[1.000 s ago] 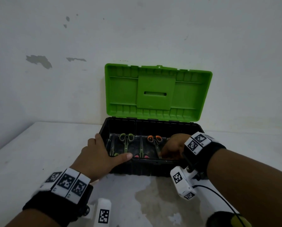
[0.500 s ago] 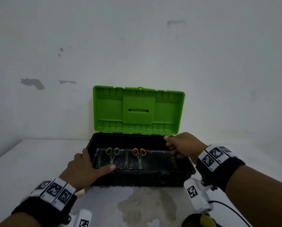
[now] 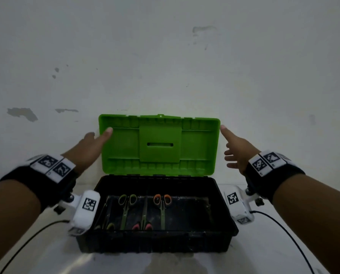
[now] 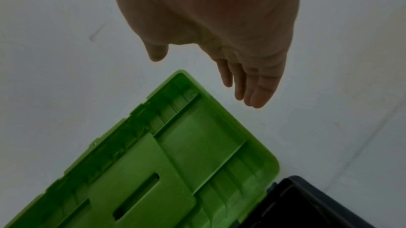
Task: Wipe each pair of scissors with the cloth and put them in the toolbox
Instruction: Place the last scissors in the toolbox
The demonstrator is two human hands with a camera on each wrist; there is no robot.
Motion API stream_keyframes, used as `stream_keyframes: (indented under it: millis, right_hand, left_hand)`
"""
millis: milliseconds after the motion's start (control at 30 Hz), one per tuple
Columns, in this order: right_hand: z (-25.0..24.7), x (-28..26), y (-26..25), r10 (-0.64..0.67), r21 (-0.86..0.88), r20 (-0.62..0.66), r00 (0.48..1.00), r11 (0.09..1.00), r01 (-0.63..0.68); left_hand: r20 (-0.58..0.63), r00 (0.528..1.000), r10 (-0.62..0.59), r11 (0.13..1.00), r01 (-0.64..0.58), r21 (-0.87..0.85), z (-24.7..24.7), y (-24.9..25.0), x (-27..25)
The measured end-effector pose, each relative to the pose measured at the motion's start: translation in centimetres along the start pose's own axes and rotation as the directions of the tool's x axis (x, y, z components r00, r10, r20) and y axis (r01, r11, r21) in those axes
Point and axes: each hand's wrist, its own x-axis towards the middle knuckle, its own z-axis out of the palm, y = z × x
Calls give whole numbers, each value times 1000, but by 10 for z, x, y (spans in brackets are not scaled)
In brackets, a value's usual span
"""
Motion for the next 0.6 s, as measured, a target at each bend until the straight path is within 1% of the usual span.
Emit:
stream_keyframes:
  millis: [100,133,167,233,300,433,500,600]
  right_hand:
    - [7,20,-9,-59,3,-46,997,998,59]
    - [9,25,-11,-76,6,-56,996,997,76]
    - [12,29,-13,-85,8,-61,994,996,86]
    - [20,31,-16,-112,18,-61,992,993,113]
    - [26,30,-17,-140,38,-66,988,989,142]
    - [21,21,-14,-138,66,-70,988,988,142]
    - [14,14,-11,-141,84,-81,987,985,147]
    - [2,-6,-5,-156,102,-98,983,981,166]
  left_hand:
    - [-169,986,-5,995,-11,-95,2,13,32]
    - [-195,981,-2,993,-21,-117,2,15,39]
    - [-199,980,3,989,-32,-144,3,17,46]
    - [-156,987,29,978,-60,-198,2,18,55]
    - [-134,991,24,974,-54,-221,-1,19,57]
    - [-188,982,30,980,-66,-187,-12,9,54]
    - [-215,976,46,984,-81,-159,-17,3,44]
    - [-194,980,38,979,-75,-188,-25,0,12]
